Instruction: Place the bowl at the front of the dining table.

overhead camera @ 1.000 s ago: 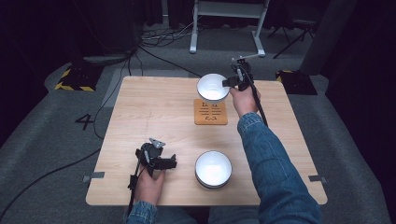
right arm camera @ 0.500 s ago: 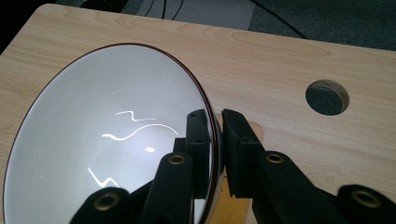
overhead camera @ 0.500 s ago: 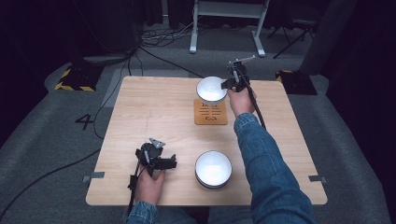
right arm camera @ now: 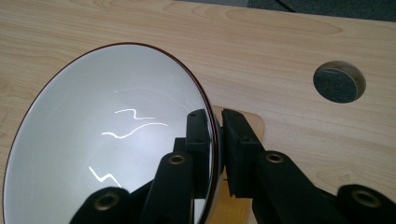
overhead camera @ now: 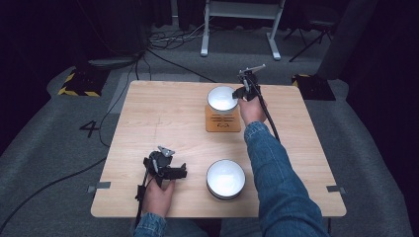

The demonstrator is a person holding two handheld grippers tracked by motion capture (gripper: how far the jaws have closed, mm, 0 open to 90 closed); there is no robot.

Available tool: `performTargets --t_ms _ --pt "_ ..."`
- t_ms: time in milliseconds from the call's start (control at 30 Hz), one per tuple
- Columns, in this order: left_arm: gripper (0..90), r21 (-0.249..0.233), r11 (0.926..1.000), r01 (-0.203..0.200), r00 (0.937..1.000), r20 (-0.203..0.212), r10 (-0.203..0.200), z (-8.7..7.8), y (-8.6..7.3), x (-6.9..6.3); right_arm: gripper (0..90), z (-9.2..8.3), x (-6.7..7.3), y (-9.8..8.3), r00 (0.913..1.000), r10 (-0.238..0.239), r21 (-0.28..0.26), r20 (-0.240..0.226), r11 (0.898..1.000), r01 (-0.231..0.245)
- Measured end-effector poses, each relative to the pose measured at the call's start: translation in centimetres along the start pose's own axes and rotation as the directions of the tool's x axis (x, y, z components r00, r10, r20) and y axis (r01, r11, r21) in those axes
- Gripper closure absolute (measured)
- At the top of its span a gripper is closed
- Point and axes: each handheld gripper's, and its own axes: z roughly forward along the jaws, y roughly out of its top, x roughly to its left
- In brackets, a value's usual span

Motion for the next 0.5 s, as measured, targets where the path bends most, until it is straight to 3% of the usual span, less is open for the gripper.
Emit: performTargets --t_ms 500 --pt "0.3 0.001 1.0000 0.002 1.0000 0.002 -0.002 0.0 0.0 0.0 81.6 3.5 -0.8 -1.4 0.9995 0.030 0.048 0.002 0.998 -0.030"
